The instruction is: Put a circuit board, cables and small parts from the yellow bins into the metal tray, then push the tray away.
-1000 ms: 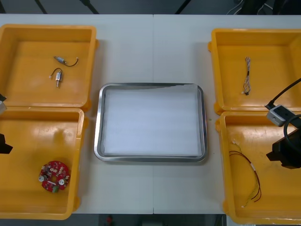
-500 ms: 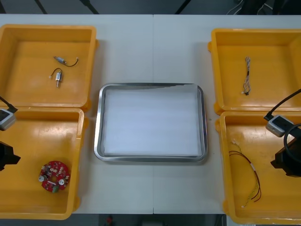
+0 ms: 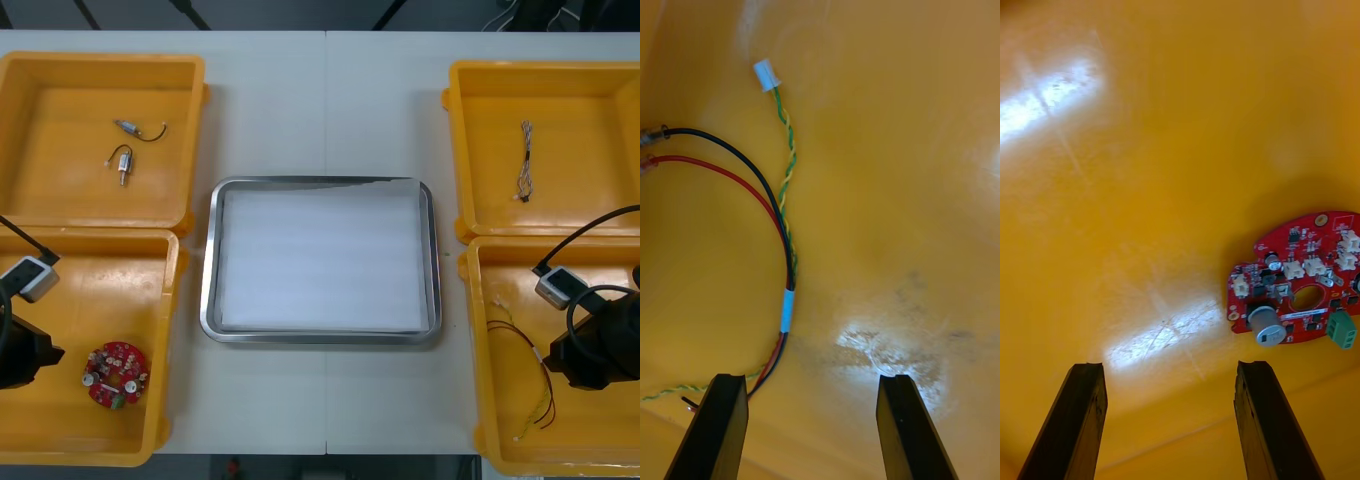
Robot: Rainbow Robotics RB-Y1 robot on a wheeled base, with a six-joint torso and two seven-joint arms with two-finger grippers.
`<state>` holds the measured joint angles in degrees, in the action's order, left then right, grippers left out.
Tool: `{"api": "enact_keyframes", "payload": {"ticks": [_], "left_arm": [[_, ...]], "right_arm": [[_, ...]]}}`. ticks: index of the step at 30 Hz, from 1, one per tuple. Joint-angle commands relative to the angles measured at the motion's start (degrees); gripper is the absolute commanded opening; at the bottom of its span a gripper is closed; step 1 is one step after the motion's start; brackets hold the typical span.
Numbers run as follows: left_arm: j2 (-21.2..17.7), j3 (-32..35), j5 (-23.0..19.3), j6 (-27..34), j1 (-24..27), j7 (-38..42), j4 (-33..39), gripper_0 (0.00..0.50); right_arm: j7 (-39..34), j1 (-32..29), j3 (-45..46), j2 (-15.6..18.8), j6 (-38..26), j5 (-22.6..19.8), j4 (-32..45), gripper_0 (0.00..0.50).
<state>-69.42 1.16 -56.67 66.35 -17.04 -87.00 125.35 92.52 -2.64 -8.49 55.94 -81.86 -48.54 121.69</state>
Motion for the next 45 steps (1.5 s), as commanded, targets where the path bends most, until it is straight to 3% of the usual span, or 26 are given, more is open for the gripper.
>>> {"api": "enact_keyframes", "payload": {"ticks": [1,12,31,33,34,35,37,38,45], "left_arm": [[0.3,-3.7,1.7,-2.8,-1.0,1.7,1.3,0.5],[0.3,-9.3,4.2,-7.5,-1.0,2.7,1.3,0.5],[0.3,-14.5,10.6,-11.7,-0.8,4.5,1.2,0.5],[0.3,-14.7,10.9,-11.7,-0.8,4.6,1.2,0.5],[0.3,-15.0,11.0,-11.8,-0.8,4.6,1.2,0.5],[0.3,-15.0,11.1,-11.8,-0.8,4.7,1.2,0.5],[0.3,-15.7,11.8,-11.9,-0.6,4.9,1.2,0.5],[0.3,-15.7,12.0,-12.0,-0.6,5.1,1.2,0.5],[0.4,-16.1,12.5,-12.0,-0.6,5.3,1.2,0.5]], "right_arm": [[-0.5,-0.3,-0.4,-2.7,0.1,0.7,-0.7,0.5],[-1.6,0.1,-2.4,-5.0,0.2,5.3,-2.1,0.5],[-2.1,1.1,-5.7,-7.2,3.6,8.8,-5.8,0.491],[-2.1,1.1,-5.7,-7.3,3.6,9.2,-5.8,0.44],[-2.1,1.1,-5.7,-7.5,3.6,9.3,-5.9,0.346],[-2.1,1.1,-5.7,-7.5,3.6,9.4,-5.9,0.29],[-2.2,1.1,-5.8,-7.6,3.6,9.4,-5.8,0.074],[-2.3,1.1,-5.8,-7.5,3.6,9.4,-5.8,0.005],[-2.2,1.6,-5.7,-7.6,3.5,9.2,-5.8,0.0]]}}
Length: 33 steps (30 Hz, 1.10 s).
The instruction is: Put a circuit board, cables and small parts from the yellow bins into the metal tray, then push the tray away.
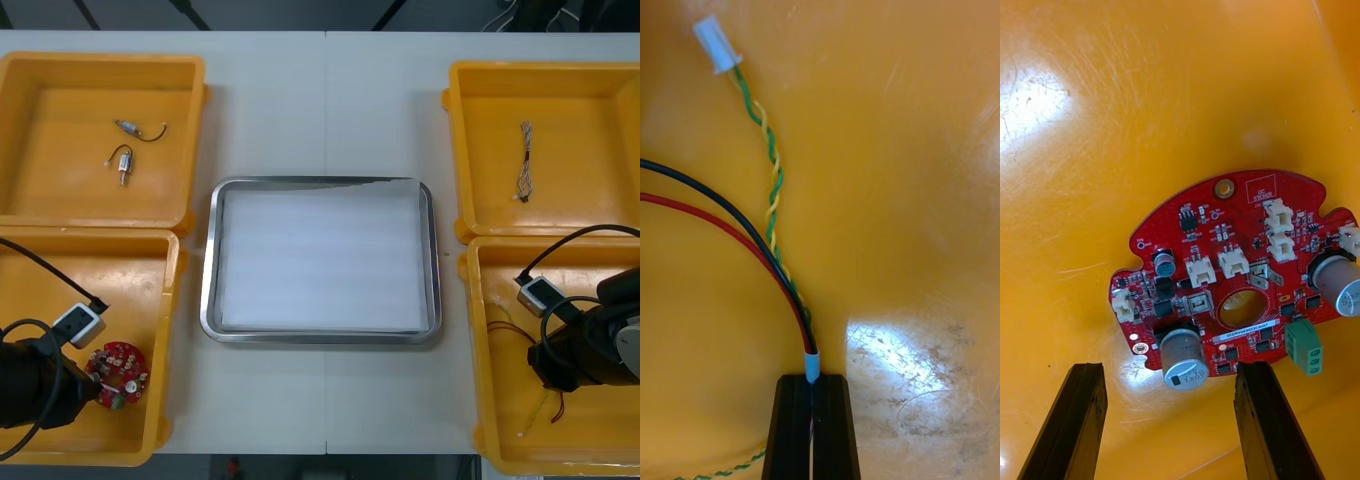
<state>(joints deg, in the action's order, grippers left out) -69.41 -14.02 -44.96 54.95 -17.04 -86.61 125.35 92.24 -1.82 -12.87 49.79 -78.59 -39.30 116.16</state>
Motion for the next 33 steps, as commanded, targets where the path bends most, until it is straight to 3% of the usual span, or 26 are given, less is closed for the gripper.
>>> {"api": "enact_keyframes", "payload": {"ticks": [1,7,16,23,33], "left_arm": [[0.4,-0.9,0.8,-0.7,-0.5,5.0,1.2,0.5],[0.5,-2.6,3.6,-2.1,-0.1,5.6,1.1,0.5],[0.5,-4.7,4.5,-4.1,0.8,6.5,-0.1,0.5],[0.5,-5.1,5.9,-4.9,0.8,6.9,-0.4,0.5],[0.6,-5.1,7.1,-5.3,0.8,7.2,-0.5,0.5]], "right_arm": [[-1.8,0.9,-1.2,-1.4,0.2,-0.1,-0.2,0.0],[-0.9,2.5,1.1,-1.4,-4.1,-0.3,2.4,0.0],[-0.2,7.0,7.0,-1.9,-17.1,-1.4,9.9,0.0],[-0.3,8.9,14.5,-2.2,-25.0,-8.4,12.3,0.0],[-0.9,9.6,23.9,-2.2,-29.8,-16.6,12.4,0.0]]}}
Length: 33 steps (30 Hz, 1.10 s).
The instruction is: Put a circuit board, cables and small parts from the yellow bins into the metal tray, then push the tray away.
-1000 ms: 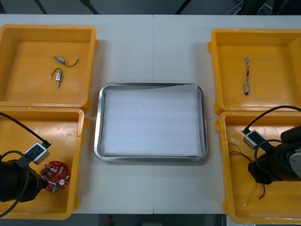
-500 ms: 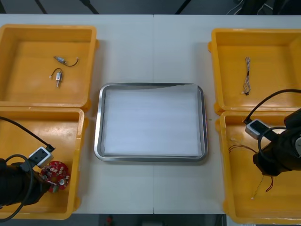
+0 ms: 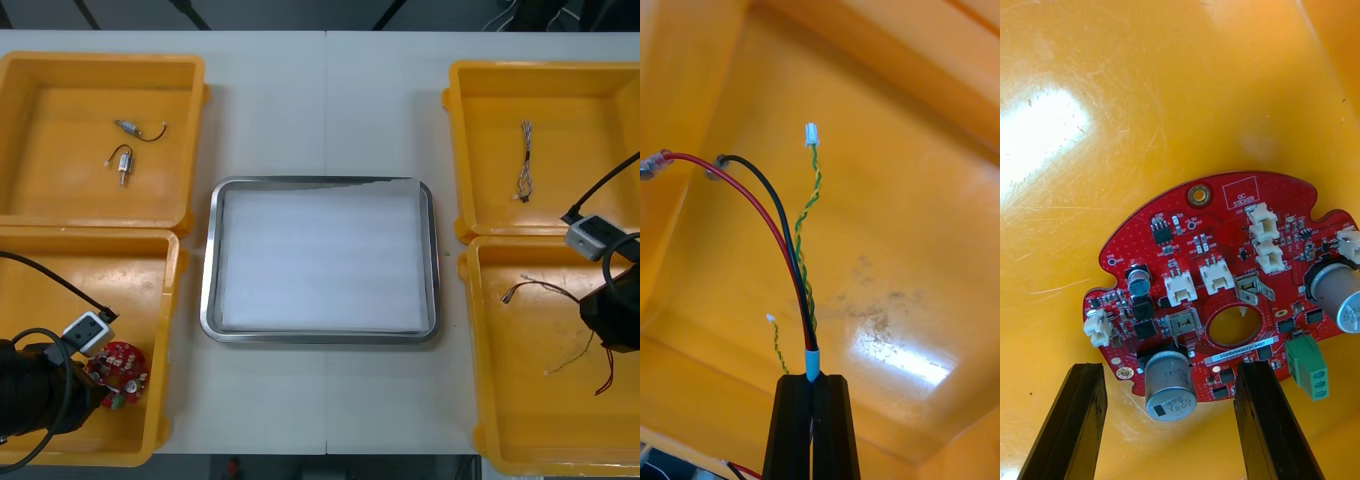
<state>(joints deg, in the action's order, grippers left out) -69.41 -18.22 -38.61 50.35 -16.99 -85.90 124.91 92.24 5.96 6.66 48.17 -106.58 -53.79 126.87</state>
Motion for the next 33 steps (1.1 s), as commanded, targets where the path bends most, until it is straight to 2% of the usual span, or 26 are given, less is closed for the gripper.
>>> {"api": "enact_keyframes", "payload": {"ticks": [1,5,6,9,10,12,13,14,16,21,27,33], "left_arm": [[0.6,-0.9,0.7,-0.7,0.7,6.6,-0.2,0.5],[0.7,-1.3,1.0,-1.0,0.7,6.8,-0.2,0.5],[0.6,-1.3,1.2,-1.0,0.7,6.8,-0.2,0.478],[0.6,-1.6,1.6,-1.4,0.7,6.9,-0.3,0.328],[0.7,-1.7,2.0,-1.7,0.7,6.9,-0.3,0.254],[0.7,-2.2,3.1,-2.0,0.8,7.2,-0.3,0.139],[0.7,-2.3,3.2,-2.2,0.8,7.2,-0.4,0.114],[0.7,-2.3,3.2,-2.5,0.8,7.3,-0.6,0.05],[0.7,-2.4,3.3,-2.8,0.8,7.5,-0.8,0.001],[0.3,-2.4,3.4,-3.0,1.1,7.6,-0.8,0.0],[-4.1,-0.5,2.0,-4.0,1.2,8.0,-0.5,0.0],[-8.5,5.6,-6.4,-1.7,1.1,8.0,0.4,0.0]], "right_arm": [[-0.9,2.1,4.8,-0.5,-2.3,-2.2,1.7,0.0],[-1.2,4.4,6.0,-0.5,-3.4,-2.5,1.8,0.0],[-1.3,4.9,6.1,-0.5,-3.4,-2.5,1.8,0.0],[-1.8,6.6,6.3,-0.5,-3.4,-2.6,1.8,0.0],[-2.1,7.1,6.3,-0.5,-3.4,-2.5,1.8,0.0],[-2.5,7.8,6.3,-0.5,-3.4,-2.5,1.8,0.0],[-2.6,8.0,6.3,-0.5,-3.4,-2.5,1.8,0.0],[-2.9,8.4,6.3,-0.5,-3.4,-2.5,1.8,0.0],[-3.3,8.8,6.3,-0.4,-3.4,-2.6,1.8,0.0],[-4.1,9.9,6.3,0.0,-3.4,-3.2,1.8,0.0],[-5.1,11.2,6.3,1.5,-3.4,-5.6,1.8,0.0],[-6.2,11.9,6.3,3.5,-3.4,-8.6,1.8,0.0]]}}
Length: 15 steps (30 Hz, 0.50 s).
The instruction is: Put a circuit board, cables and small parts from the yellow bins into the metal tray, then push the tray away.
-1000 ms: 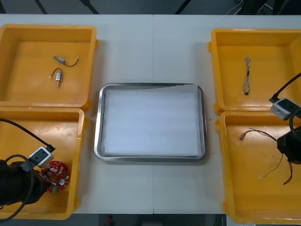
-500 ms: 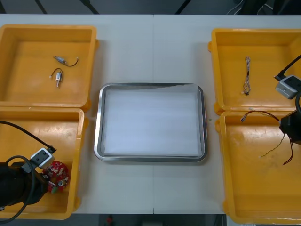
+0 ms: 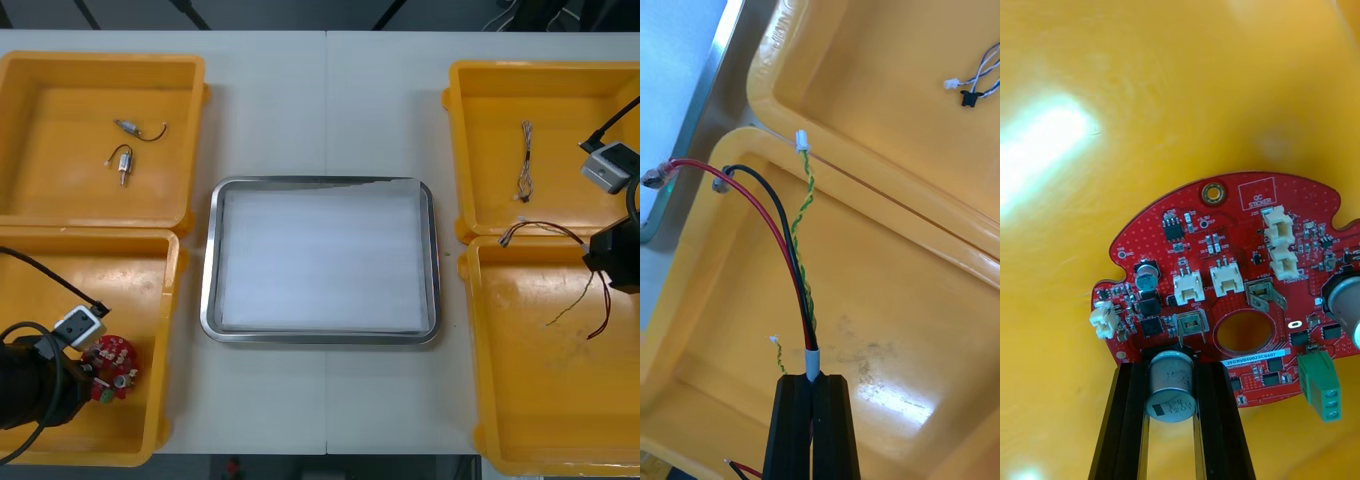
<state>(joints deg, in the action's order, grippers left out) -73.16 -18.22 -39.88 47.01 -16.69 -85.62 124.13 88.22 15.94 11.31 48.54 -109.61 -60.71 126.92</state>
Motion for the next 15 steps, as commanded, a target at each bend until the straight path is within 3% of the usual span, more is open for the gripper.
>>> {"api": "enact_keyframes", "payload": {"ticks": [1,15], "left_arm": [[-5.3,7.4,-6.7,3.4,0.8,7.7,1.6,0.0],[-6.0,31.9,-25.4,24.7,1.3,8.4,2.6,0.0]], "right_arm": [[-2.3,1.9,1.7,3.4,-0.4,-2.0,1.8,0.0],[-3.7,2.9,1.6,6.0,-0.4,-3.6,1.8,0.0]]}}
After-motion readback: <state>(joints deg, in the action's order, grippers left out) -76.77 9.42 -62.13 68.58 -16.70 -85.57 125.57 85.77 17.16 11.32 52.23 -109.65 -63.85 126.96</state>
